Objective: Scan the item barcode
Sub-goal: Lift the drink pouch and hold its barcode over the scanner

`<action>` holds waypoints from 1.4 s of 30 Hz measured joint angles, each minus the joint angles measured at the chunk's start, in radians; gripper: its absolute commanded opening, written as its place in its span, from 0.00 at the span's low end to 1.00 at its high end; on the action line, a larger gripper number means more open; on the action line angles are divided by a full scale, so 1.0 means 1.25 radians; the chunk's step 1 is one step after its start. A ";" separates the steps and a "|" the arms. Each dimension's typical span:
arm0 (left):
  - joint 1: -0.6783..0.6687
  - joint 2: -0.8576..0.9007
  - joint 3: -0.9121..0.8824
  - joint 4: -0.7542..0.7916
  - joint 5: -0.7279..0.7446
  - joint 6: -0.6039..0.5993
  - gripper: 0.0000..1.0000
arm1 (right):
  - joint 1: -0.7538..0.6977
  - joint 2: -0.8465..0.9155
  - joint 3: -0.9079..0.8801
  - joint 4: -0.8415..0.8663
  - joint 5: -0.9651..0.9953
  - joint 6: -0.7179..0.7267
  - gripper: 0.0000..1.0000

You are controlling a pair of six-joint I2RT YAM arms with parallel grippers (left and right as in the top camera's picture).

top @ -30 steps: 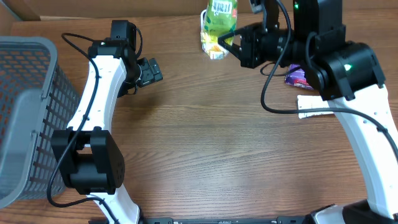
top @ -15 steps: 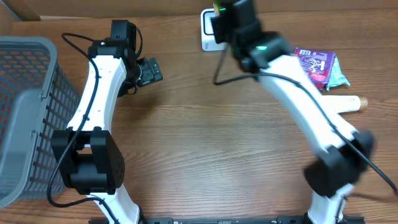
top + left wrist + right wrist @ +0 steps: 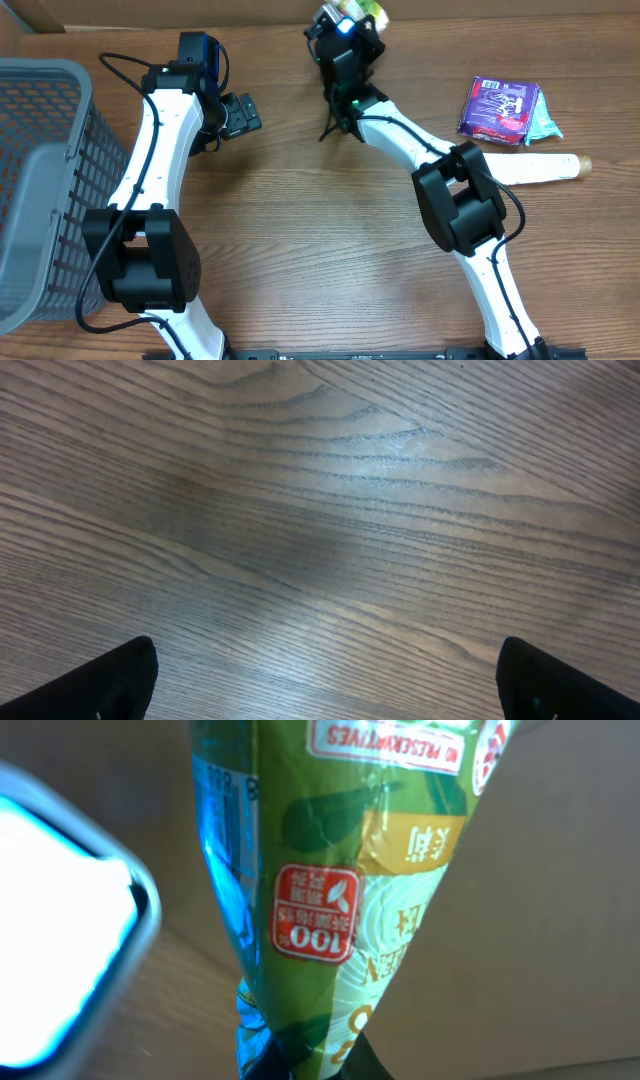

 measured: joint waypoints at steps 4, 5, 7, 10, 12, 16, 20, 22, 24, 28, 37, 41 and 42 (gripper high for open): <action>0.000 0.000 0.000 0.000 0.000 0.000 1.00 | -0.037 0.035 0.000 0.003 0.015 -0.057 0.04; 0.000 0.000 0.000 0.000 0.000 0.000 1.00 | -0.044 0.042 0.000 0.003 0.017 -0.064 0.04; 0.000 0.000 0.000 0.000 0.000 0.000 1.00 | -0.055 0.051 0.000 0.003 0.021 -0.074 0.04; 0.000 0.000 0.000 0.000 0.000 0.000 1.00 | -0.058 0.056 0.000 0.005 0.020 -0.084 0.04; 0.000 0.000 0.000 0.000 0.000 0.000 1.00 | -0.052 0.056 0.000 0.012 0.019 -0.087 0.04; 0.000 0.000 0.000 0.000 0.000 0.000 1.00 | -0.033 0.056 0.000 0.013 0.016 -0.090 0.04; 0.000 0.000 0.000 0.000 0.000 0.000 1.00 | -0.016 0.056 0.000 0.012 0.012 -0.092 0.04; 0.000 0.000 0.000 0.000 0.000 0.000 1.00 | -0.008 0.056 0.000 0.009 0.011 -0.093 0.04; 0.000 0.000 0.000 0.000 0.000 0.000 1.00 | -0.004 0.056 0.000 0.009 0.009 -0.095 0.04; 0.000 0.000 0.000 0.000 0.000 0.000 1.00 | -0.002 0.056 0.000 0.009 0.013 -0.115 0.04; 0.000 0.000 0.000 0.000 0.000 0.000 1.00 | 0.006 0.052 0.000 0.006 0.061 -0.075 0.04; 0.000 0.000 0.000 0.000 0.000 0.000 1.00 | 0.025 0.012 0.000 -0.096 0.099 0.040 0.04; 0.000 0.000 0.000 0.000 0.000 0.000 1.00 | 0.029 -0.004 0.000 -0.138 0.105 0.077 0.04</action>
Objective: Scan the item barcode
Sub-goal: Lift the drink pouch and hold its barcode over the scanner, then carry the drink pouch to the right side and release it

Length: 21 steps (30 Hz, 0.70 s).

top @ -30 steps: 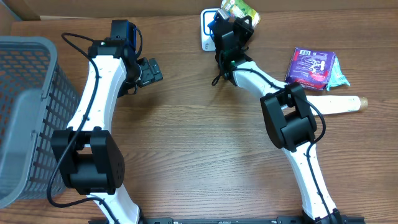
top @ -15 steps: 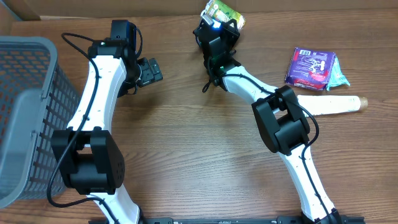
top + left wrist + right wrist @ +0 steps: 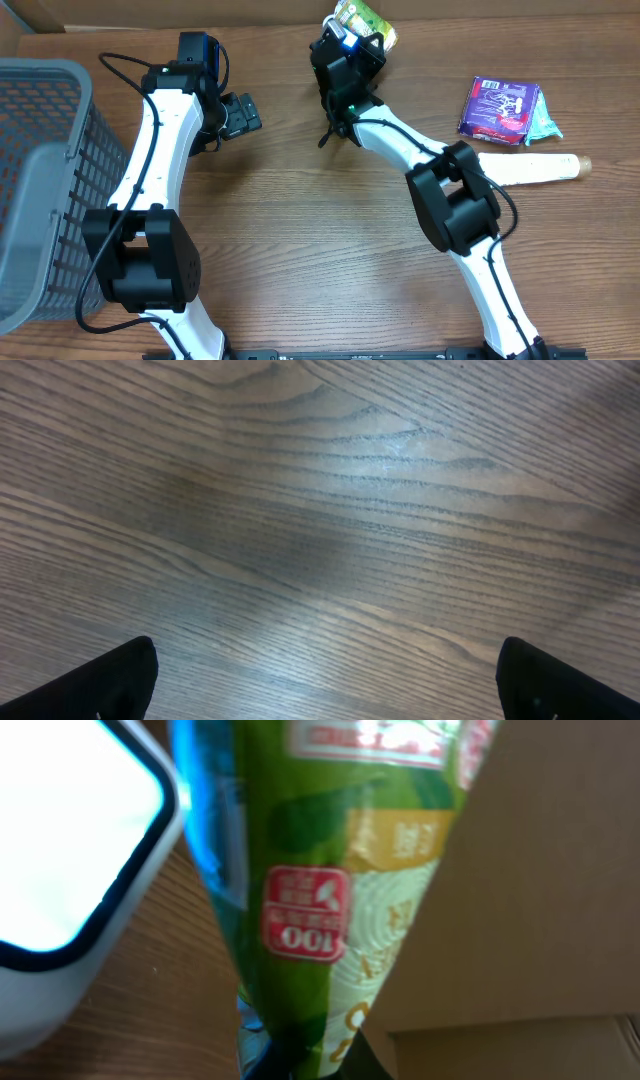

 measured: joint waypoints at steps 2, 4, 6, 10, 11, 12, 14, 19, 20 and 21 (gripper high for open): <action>0.000 0.000 0.000 0.000 0.000 0.000 1.00 | 0.013 -0.055 0.001 -0.155 -0.014 0.107 0.04; 0.000 0.000 0.000 0.000 0.000 0.000 0.99 | 0.020 -0.115 0.002 -0.322 -0.062 0.219 0.04; 0.000 0.000 0.000 0.000 0.000 0.000 1.00 | 0.023 -0.180 0.002 -0.469 -0.149 0.342 0.04; 0.000 0.000 0.000 0.001 0.000 0.000 1.00 | 0.001 -0.298 0.002 -0.654 -0.323 0.595 0.04; 0.000 0.000 0.000 0.000 0.000 0.000 1.00 | -0.013 -0.326 0.002 -0.698 -0.357 0.665 0.04; 0.000 0.000 0.000 0.000 0.000 0.000 1.00 | -0.019 -0.336 0.003 -0.717 -0.373 0.695 0.04; 0.000 0.000 0.000 0.000 -0.001 0.000 1.00 | -0.047 -0.373 0.004 -0.807 -0.407 0.817 0.04; 0.000 0.000 0.000 0.000 0.000 0.000 1.00 | -0.130 -0.449 0.004 -1.020 -0.447 1.106 0.04; 0.000 0.000 0.000 0.000 0.000 0.000 0.99 | -0.151 -0.465 0.004 -1.070 -0.452 1.163 0.04; 0.000 0.000 0.000 0.000 -0.001 0.000 0.99 | -0.168 -0.476 0.004 -1.111 -0.455 1.207 0.04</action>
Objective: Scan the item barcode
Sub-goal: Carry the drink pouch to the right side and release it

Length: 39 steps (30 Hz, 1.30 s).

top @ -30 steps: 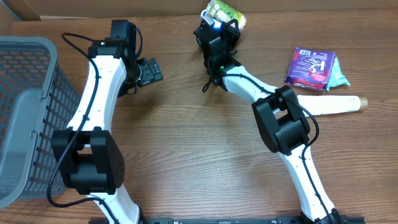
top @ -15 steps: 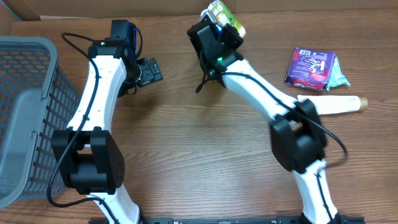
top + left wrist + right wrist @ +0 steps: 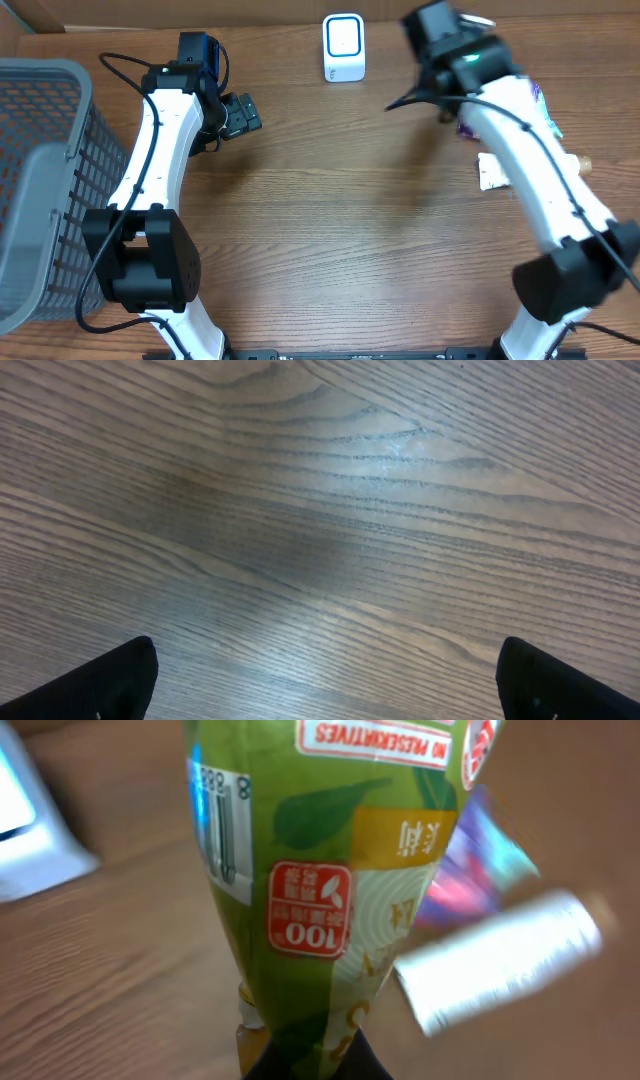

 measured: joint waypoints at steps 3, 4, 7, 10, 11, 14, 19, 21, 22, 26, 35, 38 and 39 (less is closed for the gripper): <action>0.000 0.000 0.000 0.000 0.000 0.000 0.99 | -0.061 -0.026 0.000 -0.124 -0.009 0.128 0.04; 0.000 0.000 0.000 0.000 0.000 0.000 0.99 | -0.079 -0.029 0.000 -0.148 -0.013 0.154 0.04; 0.000 0.000 0.000 0.000 0.000 0.000 0.99 | -0.146 -0.032 -0.021 -0.190 -0.025 0.213 0.04; 0.000 0.000 0.000 0.000 0.000 0.000 0.99 | -0.204 -0.033 -0.086 -0.171 -0.034 0.243 0.04; 0.000 0.000 0.000 0.000 0.000 0.000 0.99 | -0.226 -0.033 -0.121 -0.149 -0.042 0.249 0.04; 0.000 0.000 0.000 0.000 0.000 0.000 1.00 | -0.265 -0.033 -0.200 -0.075 -0.064 0.262 0.04; 0.000 0.000 0.000 0.000 0.000 0.000 1.00 | -0.286 -0.033 -0.306 0.047 -0.092 0.274 0.35; 0.000 0.000 0.000 0.000 0.000 0.000 1.00 | -0.286 -0.033 -0.314 0.065 -0.099 0.270 0.39; 0.000 0.000 0.000 0.000 0.000 0.000 1.00 | -0.286 -0.033 -0.314 0.072 -0.102 0.273 0.39; 0.000 0.000 0.000 0.000 0.000 0.000 0.99 | -0.285 -0.033 -0.314 0.071 -0.107 0.275 0.38; 0.000 0.000 0.000 0.000 0.000 0.000 1.00 | -0.286 -0.035 -0.230 -0.082 -0.258 0.120 0.38; 0.000 0.000 0.000 0.000 0.000 0.000 1.00 | -0.286 -0.048 -0.157 -0.172 -0.329 0.066 1.00; 0.000 0.000 0.000 0.000 0.001 0.000 1.00 | -0.285 -0.056 -0.131 -0.203 -0.353 0.042 1.00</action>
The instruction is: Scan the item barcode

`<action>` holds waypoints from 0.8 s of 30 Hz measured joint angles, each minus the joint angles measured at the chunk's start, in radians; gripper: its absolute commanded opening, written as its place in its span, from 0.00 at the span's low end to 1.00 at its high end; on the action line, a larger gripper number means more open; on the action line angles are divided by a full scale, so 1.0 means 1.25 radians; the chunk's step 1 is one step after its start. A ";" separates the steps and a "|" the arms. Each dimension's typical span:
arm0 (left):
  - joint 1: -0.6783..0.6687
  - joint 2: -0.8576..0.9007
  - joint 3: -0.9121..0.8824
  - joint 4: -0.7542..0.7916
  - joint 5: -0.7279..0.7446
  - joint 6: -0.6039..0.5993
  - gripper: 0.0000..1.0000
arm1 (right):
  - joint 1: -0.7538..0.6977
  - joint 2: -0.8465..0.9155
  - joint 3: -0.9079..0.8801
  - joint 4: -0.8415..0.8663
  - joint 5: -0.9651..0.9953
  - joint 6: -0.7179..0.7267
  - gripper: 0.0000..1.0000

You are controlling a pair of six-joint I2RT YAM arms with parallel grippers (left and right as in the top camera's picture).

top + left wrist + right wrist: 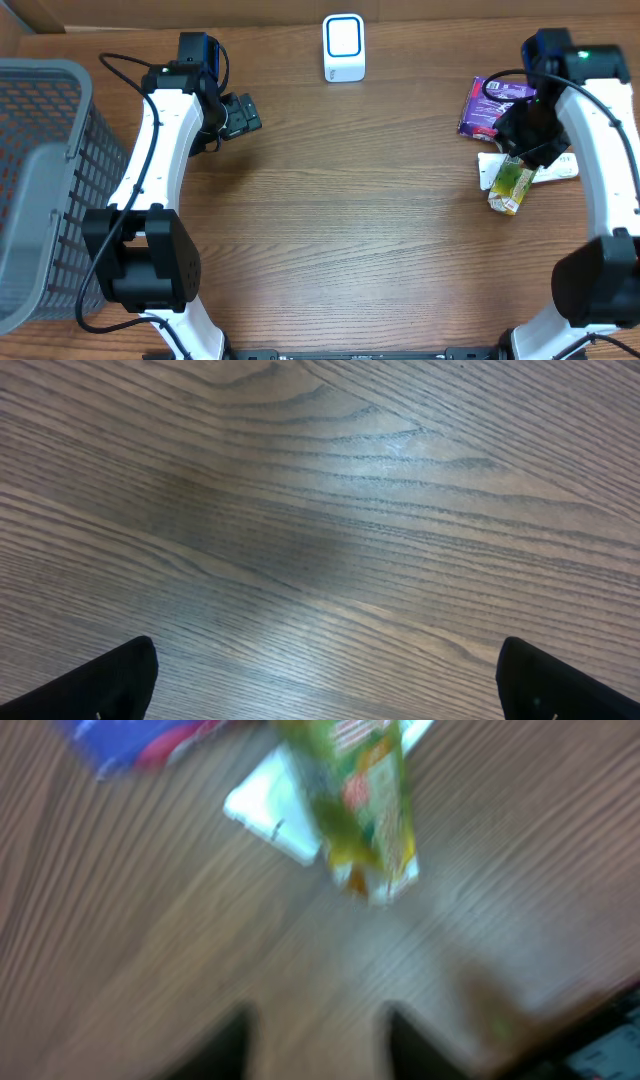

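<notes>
The green snack packet (510, 186) lies flat at the right of the table, partly on a white tube (548, 167). In the blurred right wrist view the green snack packet (365, 805) sits beyond the fingers. My right gripper (522, 148) hovers just above it; in its own view the right gripper (315, 1042) is open and holds nothing. The white barcode scanner (343, 47) stands at the back centre. My left gripper (240, 115) hangs open over bare wood, and the left wrist view shows that gripper (330, 685) with its fingers spread wide.
A purple packet (498, 106) lies behind the green one, also seen as the purple packet (140, 742) in the right wrist view. A grey wire basket (40, 190) fills the left edge. The wooden table (330, 230) stretches between the arms.
My right gripper held the green packet in the air, right of the scanner. Now the packet lies on the table beside the white tube and the gripper is open above it.
My right gripper held the green packet close to the lit scanner, barcode side lit blue, at both earliest moments. It then held the packet over the purple packet at the right. Now the packet rests on the table, let go. The left arm stayed still.
</notes>
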 measured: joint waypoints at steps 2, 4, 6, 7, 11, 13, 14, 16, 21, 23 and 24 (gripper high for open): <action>0.000 0.000 0.000 0.000 0.000 0.000 1.00 | 0.000 -0.025 0.043 -0.050 -0.040 -0.034 1.00; 0.000 0.000 0.000 0.001 0.000 0.000 0.99 | 0.001 -0.063 0.069 -0.061 -0.086 -0.072 1.00; 0.000 0.000 0.000 0.000 0.000 0.000 0.99 | 0.006 -0.127 0.080 -0.062 -0.138 -0.116 1.00; 0.000 0.000 0.000 0.000 0.000 0.000 1.00 | 0.012 -0.156 0.080 -0.063 -0.155 -0.129 1.00; 0.000 0.000 0.000 0.001 0.000 0.000 1.00 | 0.054 -0.308 0.084 -0.065 -0.208 -0.165 1.00; 0.000 0.000 0.000 0.000 0.000 0.000 0.99 | 0.070 -0.376 0.087 -0.066 -0.222 -0.173 1.00; 0.000 0.000 0.000 0.000 0.000 0.000 0.99 | 0.074 -0.409 0.087 -0.065 -0.223 -0.176 1.00; 0.000 0.000 0.000 0.000 0.000 0.000 1.00 | 0.075 -0.471 0.089 -0.065 -0.212 -0.180 1.00; 0.000 0.000 0.000 0.000 0.000 0.000 1.00 | 0.075 -0.595 0.094 -0.067 -0.114 -0.194 1.00; 0.000 0.000 0.000 0.000 0.000 0.000 1.00 | 0.075 -0.631 0.094 -0.067 -0.066 -0.196 1.00; 0.000 0.000 0.000 0.000 0.000 0.000 1.00 | 0.075 -0.648 0.094 -0.067 -0.043 -0.199 1.00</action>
